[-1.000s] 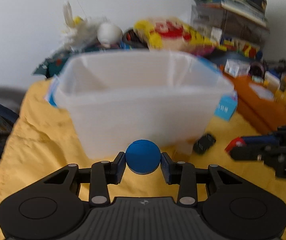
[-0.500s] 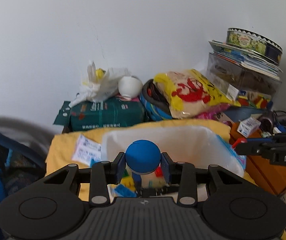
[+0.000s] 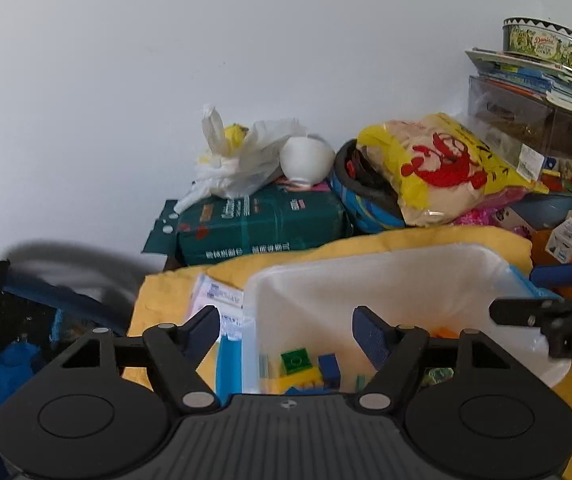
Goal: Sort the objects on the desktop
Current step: 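Carry both items over the white bin and open both grippers, then grasp the tan block with the left gripper while the right gripper grasps the black car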
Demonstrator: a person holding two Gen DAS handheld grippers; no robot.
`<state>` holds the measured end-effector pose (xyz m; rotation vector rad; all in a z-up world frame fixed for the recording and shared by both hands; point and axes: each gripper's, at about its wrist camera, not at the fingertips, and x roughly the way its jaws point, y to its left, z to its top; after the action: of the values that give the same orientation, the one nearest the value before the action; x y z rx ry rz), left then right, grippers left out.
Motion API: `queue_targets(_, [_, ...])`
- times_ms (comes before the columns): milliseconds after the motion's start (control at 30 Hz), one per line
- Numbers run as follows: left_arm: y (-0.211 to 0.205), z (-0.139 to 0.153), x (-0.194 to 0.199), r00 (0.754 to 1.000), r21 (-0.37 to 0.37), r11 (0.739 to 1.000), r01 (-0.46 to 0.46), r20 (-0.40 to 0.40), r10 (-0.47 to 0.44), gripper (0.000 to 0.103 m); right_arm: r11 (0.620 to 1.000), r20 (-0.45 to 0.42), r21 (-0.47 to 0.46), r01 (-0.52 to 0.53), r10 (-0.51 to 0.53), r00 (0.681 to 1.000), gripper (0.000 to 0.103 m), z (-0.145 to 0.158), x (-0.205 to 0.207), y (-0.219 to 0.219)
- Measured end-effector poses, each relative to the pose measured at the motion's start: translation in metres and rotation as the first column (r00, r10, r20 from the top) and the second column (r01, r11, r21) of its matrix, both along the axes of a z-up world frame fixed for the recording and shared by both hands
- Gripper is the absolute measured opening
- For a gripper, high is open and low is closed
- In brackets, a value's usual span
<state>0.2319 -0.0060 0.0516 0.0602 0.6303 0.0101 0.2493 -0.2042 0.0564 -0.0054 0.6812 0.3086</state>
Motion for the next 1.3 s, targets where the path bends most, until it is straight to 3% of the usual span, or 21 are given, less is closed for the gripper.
queue_targets(133, [0.004, -0.005, -0.031, 0.998, -0.037, 0.998, 0.048, 0.045, -0.047, 0.076, 0.997, 0.030, 0.071, 0.006, -0.009, 1.000, 0.073, 0.002, -0.026, -0.019])
queue_targets(300, [-0.014, -0.040, -0.072, 0.995, -0.081, 0.992, 0.102, 0.027, -0.100, 0.076, 0.999, 0.088, 0.033, 0.025, -0.028, 0.996, 0.073, -0.017, -0.084, -0.041])
queue_targets(533, [-0.071, -0.111, -0.079, 0.977, -0.032, 0.980, 0.198, -0.071, -0.200, 0.076, 0.994, -0.034, -0.103, 0.026, -0.029, 0.999, 0.073, -0.082, -0.099, -0.054])
queue_targets(767, [-0.109, -0.147, -0.059, 0.964, -0.013, 0.968, 0.249, -0.093, -0.249, 0.076, 0.989, -0.084, -0.149, -0.009, -0.003, 0.996, 0.073, -0.111, -0.087, -0.057])
queue_targets(867, [-0.113, -0.160, -0.045, 0.954, -0.058, 0.964, 0.261, -0.135, -0.266, 0.055, 0.987, -0.096, -0.159, -0.027, 0.012, 0.995, 0.073, -0.114, -0.084, -0.058])
queue_targets(900, [-0.111, -0.164, -0.041, 0.949, -0.084, 0.961, 0.262, -0.156, -0.273, 0.042, 0.986, -0.097, -0.163, -0.033, 0.017, 0.995, 0.073, -0.115, -0.084, -0.058])
queue_targets(967, [-0.107, -0.164, -0.042, 0.952, -0.096, 0.962, 0.257, -0.149, -0.269, 0.034, 0.985, -0.097, -0.167, -0.042, 0.026, 0.995, 0.074, -0.116, -0.083, -0.058])
queue_targets(1300, [-0.047, -0.126, -0.091, 0.972, -0.114, 0.975, 0.192, -0.117, -0.205, 0.032, 0.984, -0.123, -0.167, -0.065, 0.045, 0.991, 0.081, -0.143, -0.045, -0.026])
